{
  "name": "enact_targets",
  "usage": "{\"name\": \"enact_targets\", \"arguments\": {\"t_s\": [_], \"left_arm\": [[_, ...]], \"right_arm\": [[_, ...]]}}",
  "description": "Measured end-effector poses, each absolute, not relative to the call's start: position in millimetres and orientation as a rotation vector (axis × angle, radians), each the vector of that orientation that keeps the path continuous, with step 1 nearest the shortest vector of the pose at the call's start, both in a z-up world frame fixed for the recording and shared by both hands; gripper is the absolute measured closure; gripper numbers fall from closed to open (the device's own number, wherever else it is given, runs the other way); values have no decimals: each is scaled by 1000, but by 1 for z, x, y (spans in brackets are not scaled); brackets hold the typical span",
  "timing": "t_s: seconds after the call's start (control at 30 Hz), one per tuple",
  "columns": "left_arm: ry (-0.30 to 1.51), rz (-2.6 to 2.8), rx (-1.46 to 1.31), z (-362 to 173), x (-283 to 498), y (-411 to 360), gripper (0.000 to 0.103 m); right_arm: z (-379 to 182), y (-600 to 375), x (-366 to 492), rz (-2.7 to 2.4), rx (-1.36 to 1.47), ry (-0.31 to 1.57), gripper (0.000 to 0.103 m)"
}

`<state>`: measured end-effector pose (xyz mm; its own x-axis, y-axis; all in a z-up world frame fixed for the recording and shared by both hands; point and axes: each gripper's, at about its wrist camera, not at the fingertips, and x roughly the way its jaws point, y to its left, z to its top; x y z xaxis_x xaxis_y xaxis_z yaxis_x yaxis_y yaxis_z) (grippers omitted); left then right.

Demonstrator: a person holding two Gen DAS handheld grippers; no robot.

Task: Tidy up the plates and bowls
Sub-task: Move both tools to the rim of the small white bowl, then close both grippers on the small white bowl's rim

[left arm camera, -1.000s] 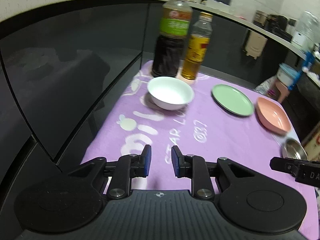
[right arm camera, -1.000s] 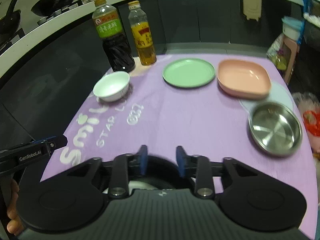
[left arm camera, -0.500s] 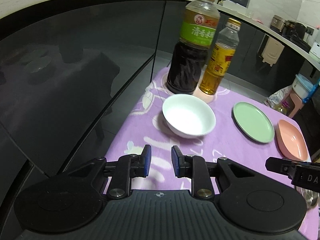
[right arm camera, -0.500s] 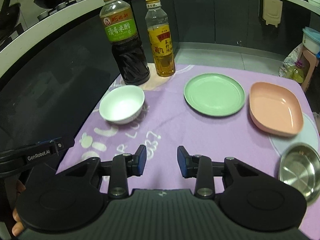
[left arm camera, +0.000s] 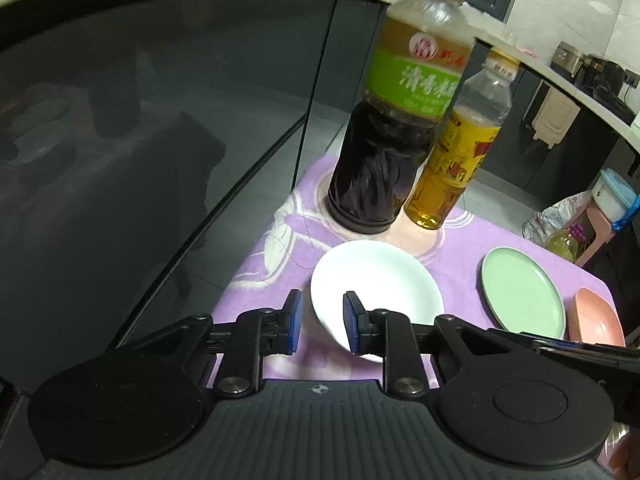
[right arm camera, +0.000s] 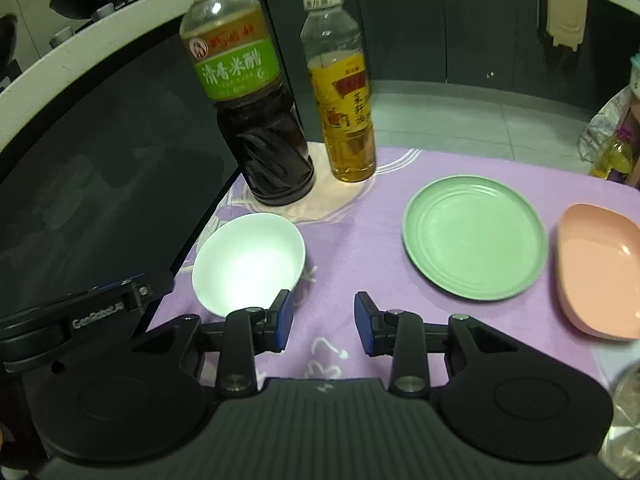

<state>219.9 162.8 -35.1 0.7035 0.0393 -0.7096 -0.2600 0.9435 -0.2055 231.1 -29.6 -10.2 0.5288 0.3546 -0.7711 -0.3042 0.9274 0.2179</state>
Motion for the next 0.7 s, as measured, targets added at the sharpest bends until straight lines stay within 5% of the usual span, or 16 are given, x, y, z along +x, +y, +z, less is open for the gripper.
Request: {"name": "enact_targets", "arguments": {"t_s": [0.43, 0.53, 0.7], "left_arm": [[844, 146, -318, -65, 249, 165, 83], [849, 148, -294, -69, 252, 162, 83], [853, 144, -240, -71, 250, 153, 92]], "right_arm": [[-39, -3, 268, 390, 62, 985, 67], [-47, 0, 274, 391, 62, 1003, 71], [-58, 3, 282, 416, 77, 1049, 93]]}}
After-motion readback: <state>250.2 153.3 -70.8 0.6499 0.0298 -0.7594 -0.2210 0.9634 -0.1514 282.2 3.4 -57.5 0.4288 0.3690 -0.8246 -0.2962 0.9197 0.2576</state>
